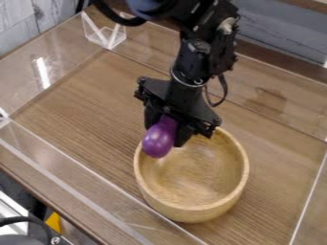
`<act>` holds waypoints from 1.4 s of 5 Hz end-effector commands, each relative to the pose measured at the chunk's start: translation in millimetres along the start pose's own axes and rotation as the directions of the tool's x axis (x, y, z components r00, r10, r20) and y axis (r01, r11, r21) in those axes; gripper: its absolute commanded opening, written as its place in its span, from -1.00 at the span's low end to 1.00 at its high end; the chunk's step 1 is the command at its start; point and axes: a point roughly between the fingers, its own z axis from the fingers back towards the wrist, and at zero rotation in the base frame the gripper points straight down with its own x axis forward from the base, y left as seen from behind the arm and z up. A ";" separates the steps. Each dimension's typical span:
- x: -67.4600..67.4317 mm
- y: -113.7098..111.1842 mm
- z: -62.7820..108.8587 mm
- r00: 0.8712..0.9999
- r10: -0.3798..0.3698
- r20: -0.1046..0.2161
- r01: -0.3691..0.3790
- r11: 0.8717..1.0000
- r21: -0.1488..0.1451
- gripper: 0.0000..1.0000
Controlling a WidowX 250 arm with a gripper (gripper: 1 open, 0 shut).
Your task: Remove the purple eggplant from inside the brown bowl and put it on the table
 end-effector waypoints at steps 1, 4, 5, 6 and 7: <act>4.3 1.1 -4.6 1.000 0.013 0.007 -0.013 1.000 -0.018 -1.00; 11.6 8.4 -1.5 0.995 0.096 -0.024 -0.097 0.995 -0.039 -1.00; 11.4 7.3 4.4 0.999 0.037 -0.017 -0.038 0.998 -0.052 -1.00; 9.9 13.8 1.2 0.998 0.058 -0.024 -0.059 0.996 -0.061 -1.00; 8.6 20.4 -2.0 0.996 0.081 -0.030 -0.082 0.994 -0.068 -1.00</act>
